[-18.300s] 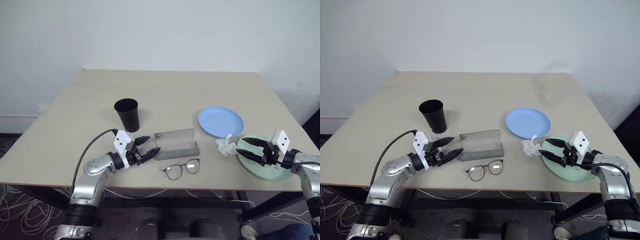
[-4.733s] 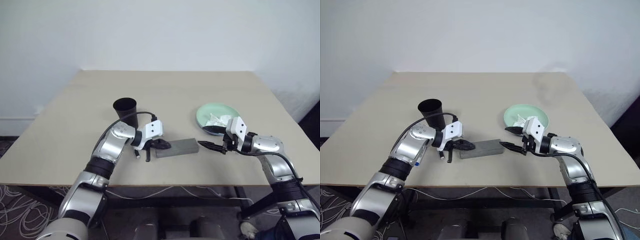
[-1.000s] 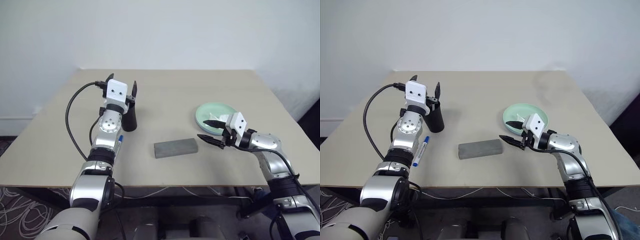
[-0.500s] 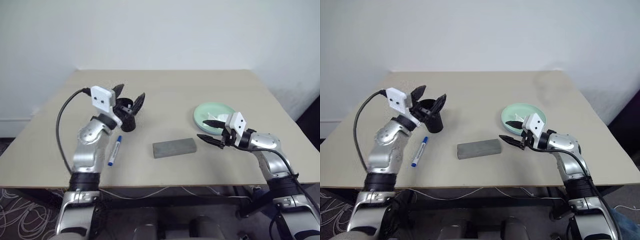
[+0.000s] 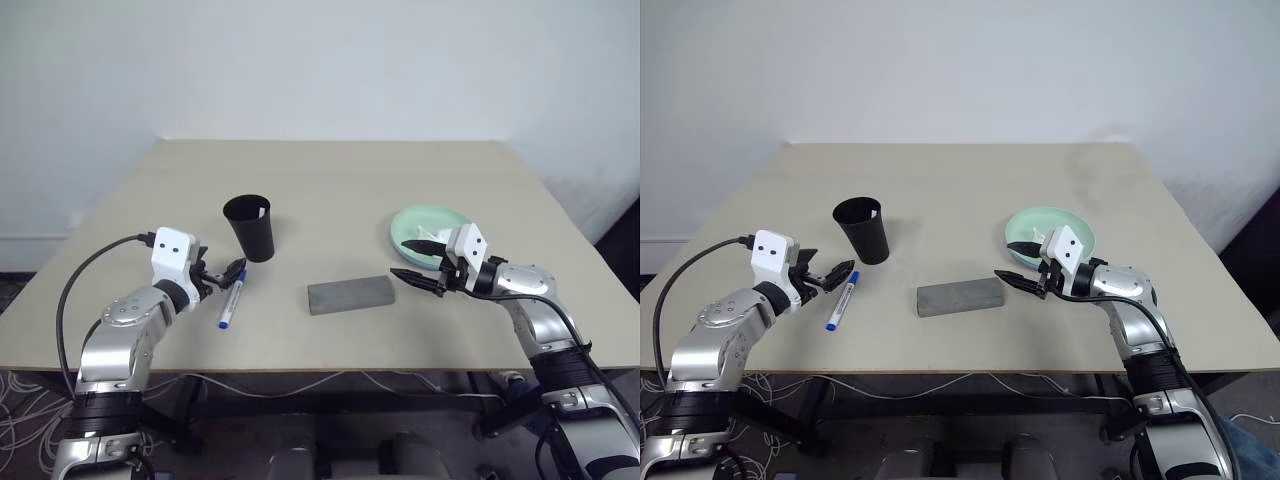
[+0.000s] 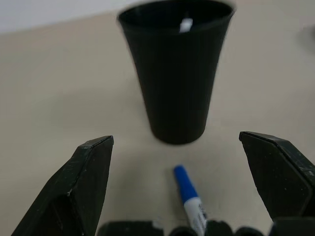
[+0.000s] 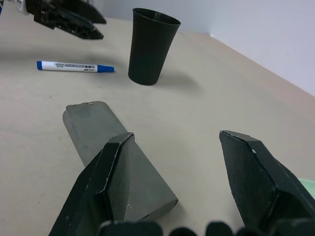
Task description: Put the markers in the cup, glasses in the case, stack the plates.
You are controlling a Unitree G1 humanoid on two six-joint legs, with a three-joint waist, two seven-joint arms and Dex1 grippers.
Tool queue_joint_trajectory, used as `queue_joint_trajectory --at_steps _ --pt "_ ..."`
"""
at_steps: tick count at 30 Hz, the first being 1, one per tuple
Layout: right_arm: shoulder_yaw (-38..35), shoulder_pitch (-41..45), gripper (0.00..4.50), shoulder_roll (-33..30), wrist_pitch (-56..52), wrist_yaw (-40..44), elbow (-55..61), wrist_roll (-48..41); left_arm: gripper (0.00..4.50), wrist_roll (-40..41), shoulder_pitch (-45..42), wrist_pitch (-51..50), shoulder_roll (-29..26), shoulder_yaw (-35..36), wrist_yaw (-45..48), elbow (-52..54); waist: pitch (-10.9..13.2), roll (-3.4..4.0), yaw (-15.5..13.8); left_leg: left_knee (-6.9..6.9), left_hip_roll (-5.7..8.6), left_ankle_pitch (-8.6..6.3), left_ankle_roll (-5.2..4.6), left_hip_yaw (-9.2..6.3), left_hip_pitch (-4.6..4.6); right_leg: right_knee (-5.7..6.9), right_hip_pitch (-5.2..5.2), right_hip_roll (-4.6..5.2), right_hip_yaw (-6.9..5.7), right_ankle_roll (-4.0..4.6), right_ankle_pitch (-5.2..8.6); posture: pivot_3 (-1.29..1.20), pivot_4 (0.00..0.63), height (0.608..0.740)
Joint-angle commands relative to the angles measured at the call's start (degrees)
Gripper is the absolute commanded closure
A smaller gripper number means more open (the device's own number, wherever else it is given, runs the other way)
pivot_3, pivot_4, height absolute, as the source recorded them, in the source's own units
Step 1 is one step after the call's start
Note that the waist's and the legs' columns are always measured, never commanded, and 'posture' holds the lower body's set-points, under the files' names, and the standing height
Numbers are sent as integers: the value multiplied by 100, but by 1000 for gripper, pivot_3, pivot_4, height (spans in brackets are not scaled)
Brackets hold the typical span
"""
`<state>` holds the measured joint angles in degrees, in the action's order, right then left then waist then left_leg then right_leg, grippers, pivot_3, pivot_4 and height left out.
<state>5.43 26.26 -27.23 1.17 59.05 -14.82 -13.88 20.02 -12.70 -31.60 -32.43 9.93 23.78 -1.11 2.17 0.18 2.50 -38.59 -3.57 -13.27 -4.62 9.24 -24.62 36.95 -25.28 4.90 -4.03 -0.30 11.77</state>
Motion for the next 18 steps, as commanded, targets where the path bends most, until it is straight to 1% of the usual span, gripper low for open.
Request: queue_joint_trajectory --at_steps 1,6,10,13,18 --pt "-92 176 1501 12 139 25 67 -36 145 -133 -279 -614 165 -74 -409 95 0 0 1 2 0 1 1 0 0 0 0 -1 0 2 -1 0 0 740" --pt "-102 123 1501 -15 133 12 120 -39 145 -214 -443 -1367 341 -167 -687 40 0 -1 5 3 0 4 7 2 0 1 -1 -6 1 -6 -5 0 0 740" --pt "-107 93 1501 -22 130 -10 140 -31 145 -293 -541 -1638 432 -144 -892 -87 0 -1 8 3 0 4 7 2 0 0 0 -5 2 -6 -5 0 0 740" --pt "-105 79 1501 -18 135 -30 143 -20 721 -306 -585 -1696 458 -163 -884 -107 -1 -1 10 3 0 4 7 2 1 1 -1 -4 2 -3 -7 0 0 740" --pt "-111 94 1501 -2 149 -50 113 6 2382 -386 -627 -1708 428 -169 -869 -137 -1 -1 1 3 0 4 7 2 0 0 -1 -2 1 4 -9 0 0 740"
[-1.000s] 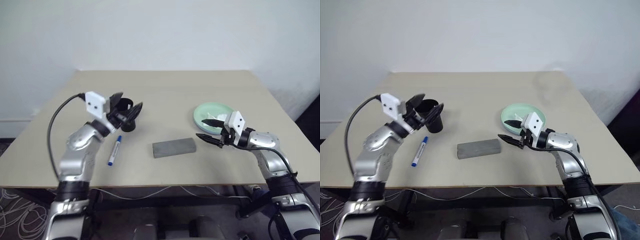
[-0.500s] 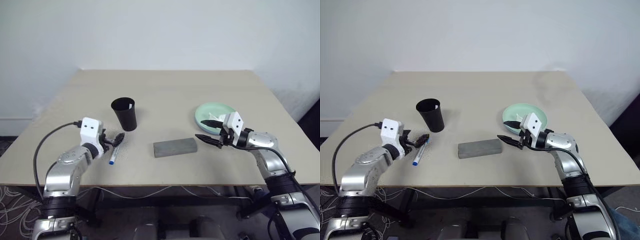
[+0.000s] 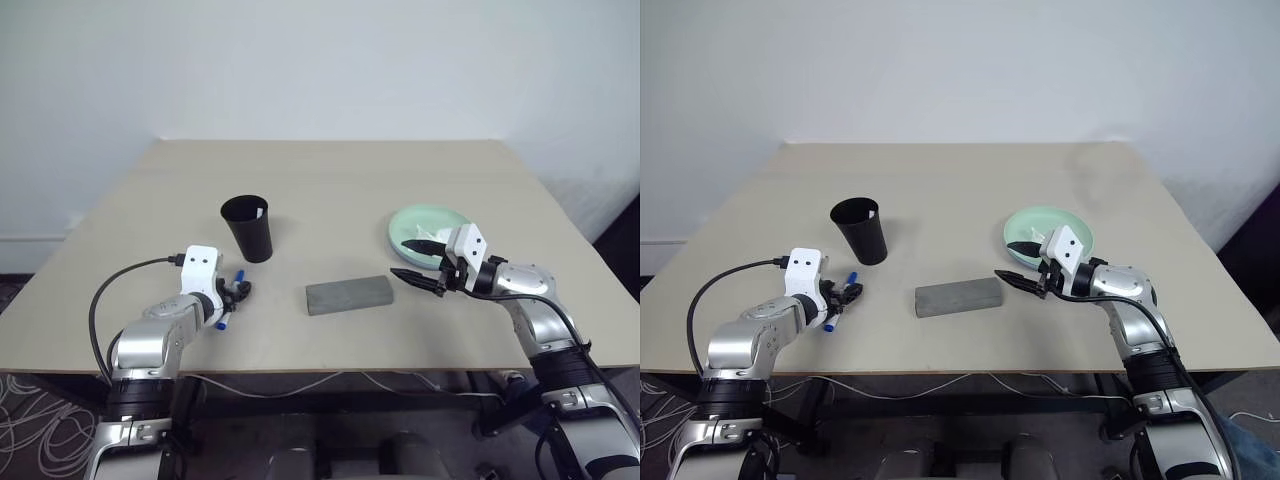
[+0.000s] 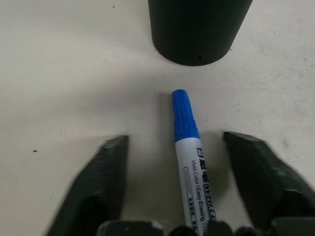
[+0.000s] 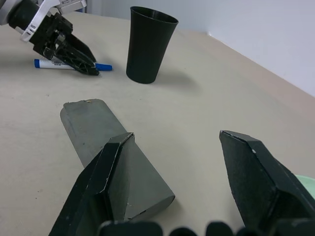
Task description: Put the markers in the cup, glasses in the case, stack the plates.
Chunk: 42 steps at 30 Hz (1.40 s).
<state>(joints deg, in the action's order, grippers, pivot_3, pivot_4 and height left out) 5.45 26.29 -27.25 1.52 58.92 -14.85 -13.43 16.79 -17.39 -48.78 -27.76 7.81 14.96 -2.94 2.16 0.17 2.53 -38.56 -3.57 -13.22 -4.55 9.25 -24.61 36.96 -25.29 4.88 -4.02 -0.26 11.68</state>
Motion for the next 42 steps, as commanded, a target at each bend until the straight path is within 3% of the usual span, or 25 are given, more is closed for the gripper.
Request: queue_joint_trajectory --at_steps 1,5,6,16,22,26,30,34,42 --pt "-114 95 1501 3 117 -38 108 -35 2770 -78 -164 17 -43 48 26 45 0 0 -2 0 0 0 0 0 0 0 0 1 0 0 0 0 0 740" --pt "-110 104 1501 15 125 -39 99 -31 4263 -104 -175 47 -69 51 92 65 0 0 1 0 1 0 0 1 0 0 -1 1 2 4 -2 0 0 740" --pt "-109 110 1501 18 126 -40 93 -30 4361 -110 -179 69 -89 34 135 80 0 0 0 0 1 0 0 0 0 0 -2 1 2 5 -2 0 0 740" --pt "-98 172 1501 22 122 -27 49 -21 4359 213 -134 807 -507 -581 1867 1068 0 0 2 7 0 0 1 6 -2 -6 -6 4 4 26 -10 0 0 740" --pt "-102 192 1501 48 108 -49 48 -22 4359 249 -888 2461 97 -252 1874 914 1 -2 -5 17 0 5 9 6 -3 -9 -8 3 2 30 -12 0 0 740" --pt "-113 218 1501 65 118 -55 18 -9 4359 -422 -1679 3772 413 -21 938 -223 0 -1 2 10 3 7 6 7 1 -9 11 -4 5 27 -14 0 0 740" --pt "-120 240 1501 82 112 -61 20 -20 4359 -1556 -2268 5415 274 -213 -59 -1722 -1 1 11 10 20 17 -8 7 4 -9 14 -24 11 0 -10 0 0 740" --pt "-122 229 1501 88 110 -68 41 -25 4359 -1737 -2673 6353 348 -92 -583 -2901 0 -2 -7 9 9 22 -9 6 -1 -9 10 -26 8 -1 -11 0 0 740" --pt "-133 205 1501 65 83 -86 79 -34 4359 -1632 -3374 7842 586 -82 -502 -4954 0 -9 -3 3 17 15 -45 7 -7 -16 13 -2 4 -14 -17 0 0 740"
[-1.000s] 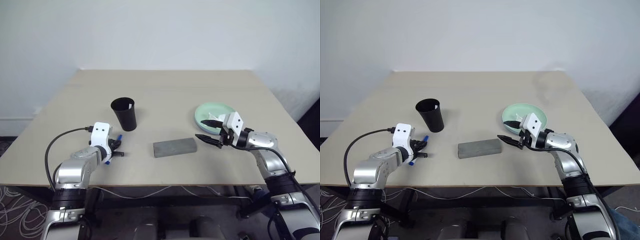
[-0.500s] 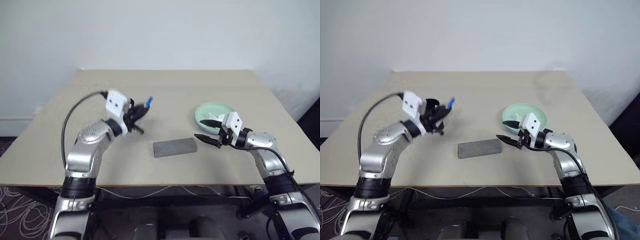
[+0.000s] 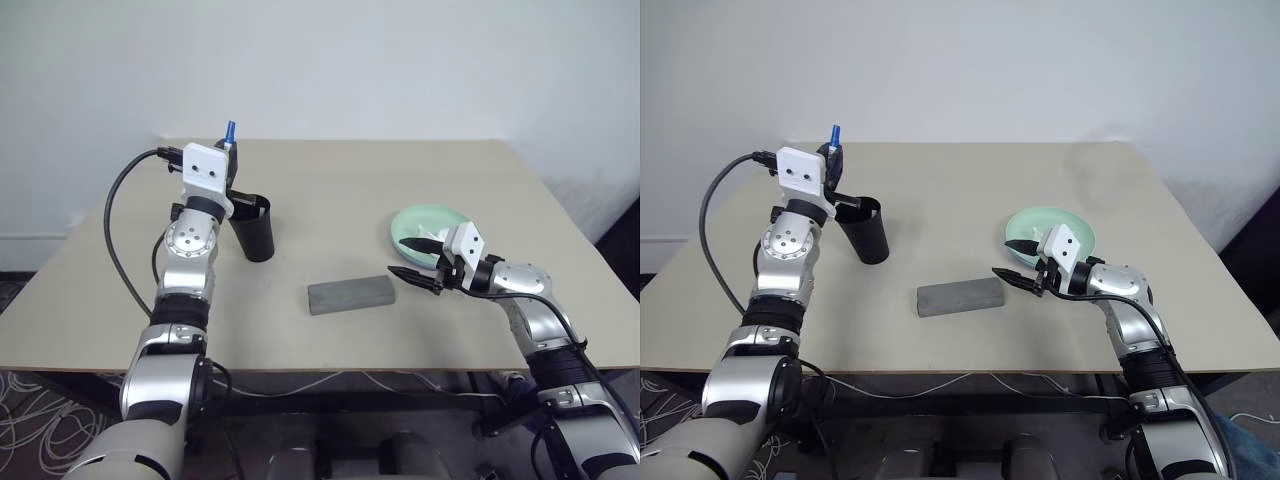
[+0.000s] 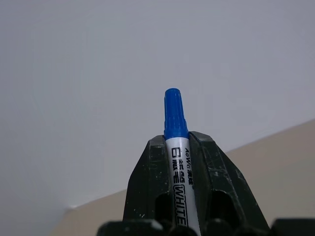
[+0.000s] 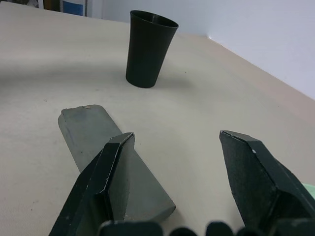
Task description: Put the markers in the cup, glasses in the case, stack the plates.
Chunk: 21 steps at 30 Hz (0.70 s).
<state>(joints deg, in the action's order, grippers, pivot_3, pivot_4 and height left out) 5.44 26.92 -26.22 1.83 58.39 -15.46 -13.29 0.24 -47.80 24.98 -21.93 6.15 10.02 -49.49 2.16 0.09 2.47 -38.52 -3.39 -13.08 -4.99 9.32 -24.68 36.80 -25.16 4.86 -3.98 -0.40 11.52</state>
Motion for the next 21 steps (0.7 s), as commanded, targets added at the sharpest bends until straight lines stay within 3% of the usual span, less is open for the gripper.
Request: queue_joint_trajectory --at_steps 1,8,15,21 --pt "-136 134 1501 -43 43 -37 157 -50 4359 -17 -413 598 32 66 -46 -539 0 -1 3 -1 0 -2 -4 0 -1 0 -1 0 0 -2 -1 0 0 740" --pt "-155 69 1501 -77 16 -52 231 -58 4359 -166 -681 1042 131 -29 -111 -1418 0 -1 4 -4 -4 -4 -10 -2 -1 2 -1 -4 -1 -2 -1 0 0 740" --pt "-160 42 1501 -93 4 -67 267 -62 2002 -217 -754 1143 172 -27 -165 -1621 0 -2 2 -7 -5 -5 -13 -5 -1 3 0 -4 -3 -2 -1 0 0 740" --pt "-136 68 1501 -77 3 -73 257 -59 2002 -141 -755 1160 197 9 -83 -1518 0 -3 3 -10 -4 -6 -15 -9 -1 3 2 -2 -6 -2 -2 0 0 740"
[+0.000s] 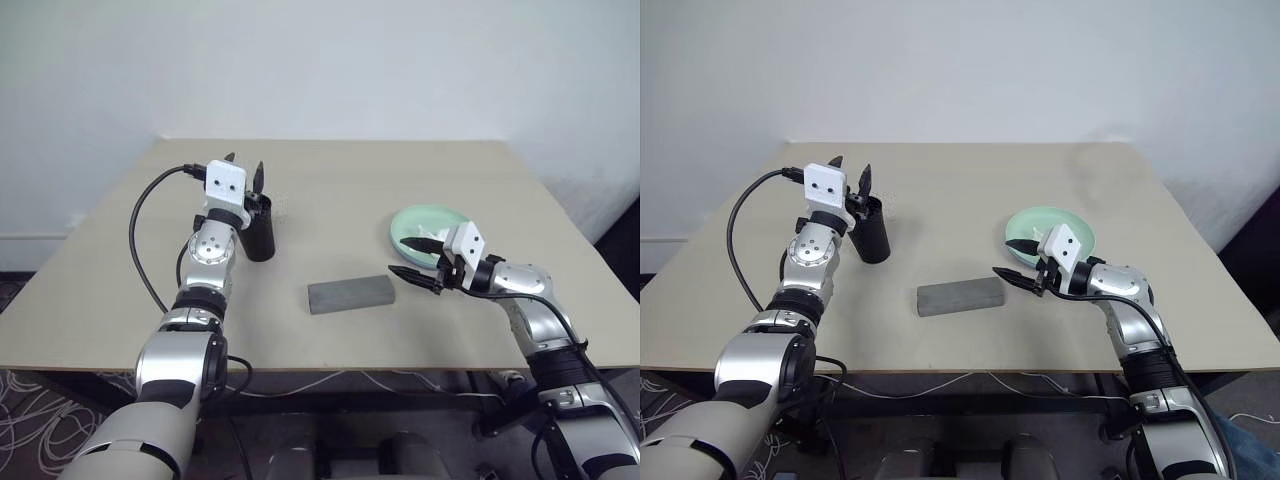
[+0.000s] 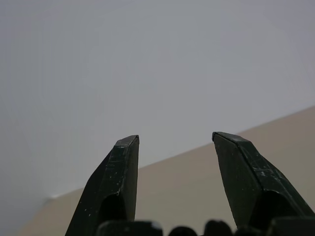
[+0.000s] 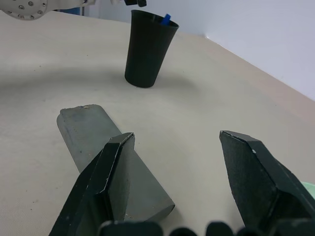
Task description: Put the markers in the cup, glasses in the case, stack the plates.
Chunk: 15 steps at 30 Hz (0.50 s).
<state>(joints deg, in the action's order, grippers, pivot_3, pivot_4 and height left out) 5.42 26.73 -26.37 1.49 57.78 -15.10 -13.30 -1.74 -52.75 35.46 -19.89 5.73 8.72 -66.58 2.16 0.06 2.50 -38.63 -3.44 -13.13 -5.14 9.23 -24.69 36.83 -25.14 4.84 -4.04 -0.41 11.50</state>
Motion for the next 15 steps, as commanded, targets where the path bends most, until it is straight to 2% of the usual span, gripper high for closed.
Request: queue_joint_trajectory --at_steps 1,5,7,12,15 --pt "-135 93 1501 -64 39 -3 213 -63 2002 149 -256 83 11 97 148 266 0 0 0 0 0 0 0 0 0 0 0 0 0 0 0 0 0 740" --pt "-133 103 1501 -64 -16 66 222 -124 2002 930 37 -451 89 290 1347 1073 1 -1 1 -1 -1 0 0 -1 -2 1 -1 0 -1 1 0 0 0 740" --pt "-118 96 1501 -67 -80 140 244 -168 2002 1499 470 -1142 41 339 2126 1973 0 0 15 -2 -1 0 1 1 -2 0 -2 0 1 1 0 0 0 740" --pt "-133 100 1501 -129 -164 429 134 -251 2002 2419 2118 -3234 -528 35 3461 4805 0 2 75 2 -14 16 29 8 -1 8 -8 -12 13 9 -6 0 0 740" --pt "-142 122 1501 -139 -295 561 99 -332 2002 2452 2941 -3845 -937 -119 3804 5733 0 1 45 0 -20 17 30 5 -1 12 -10 -17 9 6 -3 0 0 740"
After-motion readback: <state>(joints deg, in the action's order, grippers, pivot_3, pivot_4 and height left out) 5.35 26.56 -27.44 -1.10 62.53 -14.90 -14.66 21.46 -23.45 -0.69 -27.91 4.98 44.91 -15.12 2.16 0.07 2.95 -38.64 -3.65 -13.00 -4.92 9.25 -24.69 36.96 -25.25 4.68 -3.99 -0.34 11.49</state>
